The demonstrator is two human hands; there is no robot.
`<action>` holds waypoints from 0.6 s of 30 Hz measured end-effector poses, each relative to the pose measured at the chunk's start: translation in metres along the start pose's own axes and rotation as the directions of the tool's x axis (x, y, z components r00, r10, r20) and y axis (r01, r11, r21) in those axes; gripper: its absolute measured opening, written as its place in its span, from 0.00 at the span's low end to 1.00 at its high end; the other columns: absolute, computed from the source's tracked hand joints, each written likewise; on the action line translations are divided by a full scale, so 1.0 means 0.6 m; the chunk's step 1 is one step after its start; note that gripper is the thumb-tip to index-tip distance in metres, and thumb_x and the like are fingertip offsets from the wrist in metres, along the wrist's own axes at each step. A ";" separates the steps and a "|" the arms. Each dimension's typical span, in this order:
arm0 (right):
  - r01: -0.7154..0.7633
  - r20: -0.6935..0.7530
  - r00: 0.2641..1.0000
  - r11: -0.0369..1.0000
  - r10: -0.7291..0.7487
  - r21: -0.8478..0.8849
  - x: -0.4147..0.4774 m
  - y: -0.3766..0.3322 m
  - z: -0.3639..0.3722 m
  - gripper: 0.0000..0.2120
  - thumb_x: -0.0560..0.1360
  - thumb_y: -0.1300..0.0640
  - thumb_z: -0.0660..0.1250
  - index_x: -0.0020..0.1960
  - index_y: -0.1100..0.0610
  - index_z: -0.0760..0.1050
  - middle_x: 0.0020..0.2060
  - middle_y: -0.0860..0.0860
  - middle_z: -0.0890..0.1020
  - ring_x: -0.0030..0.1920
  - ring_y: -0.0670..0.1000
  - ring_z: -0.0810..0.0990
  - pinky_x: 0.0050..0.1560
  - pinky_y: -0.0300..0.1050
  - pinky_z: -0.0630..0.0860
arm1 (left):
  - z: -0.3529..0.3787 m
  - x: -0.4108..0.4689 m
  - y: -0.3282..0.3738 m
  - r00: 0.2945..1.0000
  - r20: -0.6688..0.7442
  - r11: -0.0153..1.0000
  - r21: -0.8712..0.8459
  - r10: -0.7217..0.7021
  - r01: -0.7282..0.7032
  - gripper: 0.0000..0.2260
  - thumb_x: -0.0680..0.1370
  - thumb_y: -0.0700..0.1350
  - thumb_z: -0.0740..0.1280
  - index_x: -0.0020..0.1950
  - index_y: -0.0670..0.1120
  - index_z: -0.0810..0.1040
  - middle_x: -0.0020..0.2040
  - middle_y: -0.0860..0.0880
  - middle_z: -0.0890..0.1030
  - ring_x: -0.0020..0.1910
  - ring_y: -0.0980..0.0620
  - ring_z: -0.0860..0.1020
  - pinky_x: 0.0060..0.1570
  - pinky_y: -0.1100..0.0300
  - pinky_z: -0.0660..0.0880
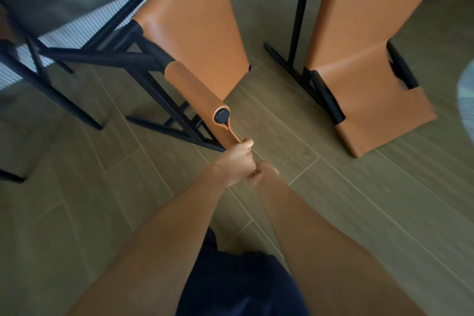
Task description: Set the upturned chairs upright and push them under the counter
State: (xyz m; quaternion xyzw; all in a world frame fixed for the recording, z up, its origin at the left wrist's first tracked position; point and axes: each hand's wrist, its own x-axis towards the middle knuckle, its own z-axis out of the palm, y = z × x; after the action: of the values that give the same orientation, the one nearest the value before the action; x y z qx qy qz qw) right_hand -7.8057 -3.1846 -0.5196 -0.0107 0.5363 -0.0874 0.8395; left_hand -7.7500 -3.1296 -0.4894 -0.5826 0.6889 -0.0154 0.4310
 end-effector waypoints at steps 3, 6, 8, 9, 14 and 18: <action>-0.004 -0.042 0.999 1.000 0.005 0.019 -0.073 -0.003 0.018 0.13 0.84 0.65 0.51 0.65 0.63 0.70 0.59 0.64 0.78 0.66 0.57 0.74 0.67 0.46 0.66 | -0.039 -0.045 -0.034 1.000 -0.024 0.993 -0.121 -0.003 0.000 0.12 0.78 0.35 0.59 0.53 0.41 0.81 0.49 0.48 0.83 0.58 0.45 0.77 0.76 0.49 0.45; 0.004 -0.124 0.992 1.000 -0.007 -0.025 -0.135 -0.007 0.043 0.08 0.81 0.68 0.58 0.43 0.64 0.70 0.37 0.59 0.76 0.35 0.53 0.80 0.32 0.38 0.79 | -0.081 -0.090 -0.073 0.997 -0.067 0.980 -0.197 -0.042 0.028 0.13 0.77 0.33 0.58 0.50 0.40 0.82 0.45 0.48 0.83 0.54 0.46 0.78 0.75 0.51 0.39; 0.021 -0.176 0.984 0.998 -0.029 -0.051 -0.178 -0.011 0.062 0.09 0.79 0.70 0.61 0.40 0.63 0.70 0.34 0.58 0.75 0.22 0.51 0.78 0.18 0.39 0.73 | -0.112 -0.122 -0.097 0.997 -0.051 0.968 -0.248 -0.064 0.049 0.14 0.78 0.34 0.58 0.51 0.41 0.82 0.48 0.47 0.84 0.58 0.47 0.77 0.74 0.53 0.36; 0.019 -0.187 0.982 0.998 -0.031 -0.068 -0.205 -0.014 0.074 0.09 0.78 0.70 0.62 0.39 0.63 0.70 0.34 0.58 0.75 0.19 0.50 0.77 0.16 0.38 0.70 | -0.126 -0.141 -0.106 0.995 -0.058 0.953 -0.297 -0.076 0.055 0.14 0.79 0.34 0.57 0.52 0.41 0.82 0.50 0.47 0.84 0.59 0.47 0.77 0.74 0.54 0.36; 0.004 -0.157 0.987 0.998 -0.014 -0.064 -0.324 -0.013 0.125 0.10 0.80 0.69 0.60 0.60 0.65 0.74 0.39 0.57 0.78 0.40 0.52 0.80 0.41 0.38 0.77 | -0.206 -0.233 -0.163 0.953 -0.066 0.909 -0.326 -0.296 0.260 0.20 0.80 0.41 0.53 0.45 0.56 0.83 0.40 0.60 0.83 0.52 0.62 0.78 0.73 0.60 0.30; 0.049 -0.143 0.988 0.997 -0.056 -0.052 -0.402 -0.017 0.161 0.19 0.79 0.73 0.57 0.68 0.66 0.70 0.39 0.61 0.77 0.33 0.53 0.80 0.23 0.35 0.75 | -0.249 -0.290 -0.198 0.944 -0.015 0.884 -0.354 -0.330 0.304 0.22 0.79 0.38 0.51 0.47 0.56 0.83 0.40 0.59 0.82 0.47 0.62 0.79 0.68 0.56 0.27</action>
State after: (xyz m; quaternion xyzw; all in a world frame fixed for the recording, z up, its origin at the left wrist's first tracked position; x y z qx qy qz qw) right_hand -7.8186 -3.1636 -0.2607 -0.0387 0.5970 -0.0970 0.7954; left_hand -7.7565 -3.0978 -0.2332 -0.7531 0.5919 0.0141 0.2869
